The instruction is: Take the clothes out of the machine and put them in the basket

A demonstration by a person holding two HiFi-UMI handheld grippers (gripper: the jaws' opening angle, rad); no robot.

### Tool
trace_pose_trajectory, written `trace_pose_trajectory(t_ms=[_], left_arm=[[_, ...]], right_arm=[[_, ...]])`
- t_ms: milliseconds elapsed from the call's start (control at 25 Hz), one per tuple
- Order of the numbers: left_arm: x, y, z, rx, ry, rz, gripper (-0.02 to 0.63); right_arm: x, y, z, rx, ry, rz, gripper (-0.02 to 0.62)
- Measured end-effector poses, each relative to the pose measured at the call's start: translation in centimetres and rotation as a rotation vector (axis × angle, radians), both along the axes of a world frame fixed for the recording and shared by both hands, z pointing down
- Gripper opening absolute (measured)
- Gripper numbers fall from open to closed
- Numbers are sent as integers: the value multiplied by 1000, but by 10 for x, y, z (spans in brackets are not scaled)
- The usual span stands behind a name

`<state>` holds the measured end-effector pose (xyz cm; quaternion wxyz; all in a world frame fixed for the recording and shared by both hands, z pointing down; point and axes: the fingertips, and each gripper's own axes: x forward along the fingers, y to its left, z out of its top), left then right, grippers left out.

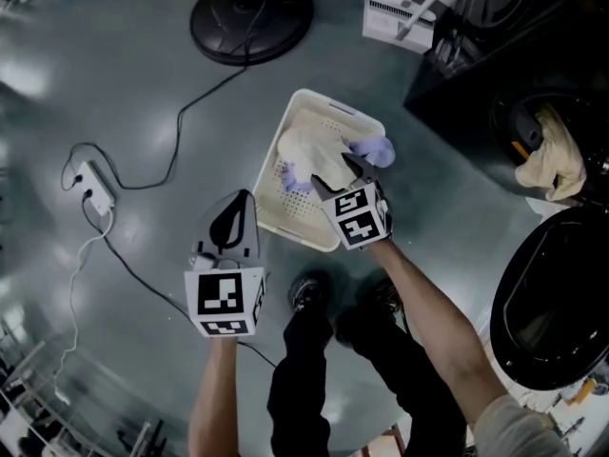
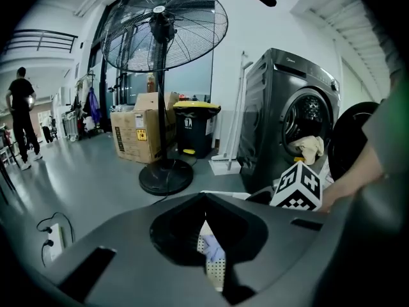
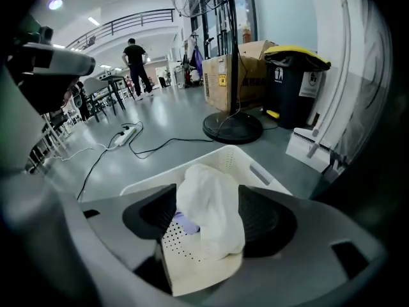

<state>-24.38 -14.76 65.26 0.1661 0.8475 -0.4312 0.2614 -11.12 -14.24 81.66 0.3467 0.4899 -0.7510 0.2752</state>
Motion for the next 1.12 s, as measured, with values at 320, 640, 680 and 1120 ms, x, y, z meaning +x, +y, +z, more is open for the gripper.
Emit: trace_pose_trajectory(t_ms=[320,640,680,1120], left_arm=[[30,-8,-31,5,18,51,18],[90,1,-75,3,37,134,18],[100,2,-80,1,39,147,18],[227,13,-128,11,53,339,18]], right_arm=[[34,-1,-63,105,25,118,130],[87,10,-143,169,-7,210,25],[95,13,-152,176,-10,224,25],[231,51,-226,246,37,442,25]])
